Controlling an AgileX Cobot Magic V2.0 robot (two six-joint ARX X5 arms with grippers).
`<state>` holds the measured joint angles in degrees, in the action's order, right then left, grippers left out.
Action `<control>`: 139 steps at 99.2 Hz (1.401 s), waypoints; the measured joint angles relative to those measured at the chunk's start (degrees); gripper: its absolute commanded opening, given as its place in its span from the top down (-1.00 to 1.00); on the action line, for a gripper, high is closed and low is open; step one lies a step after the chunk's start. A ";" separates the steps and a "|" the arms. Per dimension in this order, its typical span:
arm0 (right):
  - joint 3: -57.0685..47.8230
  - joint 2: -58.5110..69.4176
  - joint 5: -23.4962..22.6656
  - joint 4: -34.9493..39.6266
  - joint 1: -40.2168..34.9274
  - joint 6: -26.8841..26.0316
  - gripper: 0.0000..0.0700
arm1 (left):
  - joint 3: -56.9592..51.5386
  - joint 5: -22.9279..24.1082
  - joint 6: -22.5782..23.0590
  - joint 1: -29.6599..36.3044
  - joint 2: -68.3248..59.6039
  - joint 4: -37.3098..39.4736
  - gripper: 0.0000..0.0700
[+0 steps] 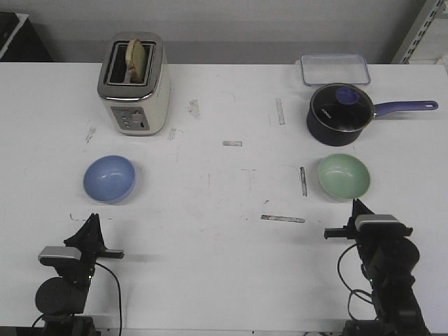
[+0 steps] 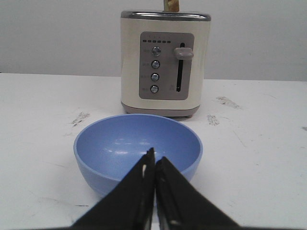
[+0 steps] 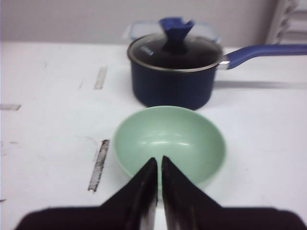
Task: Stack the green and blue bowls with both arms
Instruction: 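Reach the right gripper down to the rim of the pale green bowl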
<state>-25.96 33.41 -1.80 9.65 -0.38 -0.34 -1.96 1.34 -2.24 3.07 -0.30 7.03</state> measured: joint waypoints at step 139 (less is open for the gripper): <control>-43.95 53.40 -13.05 32.35 17.05 -4.50 -0.41 | 0.00 0.00 0.00 0.00 0.00 -0.02 0.99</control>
<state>-69.91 86.80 -14.85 42.00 16.67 -4.84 -1.96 1.34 -2.24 3.07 -0.30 7.01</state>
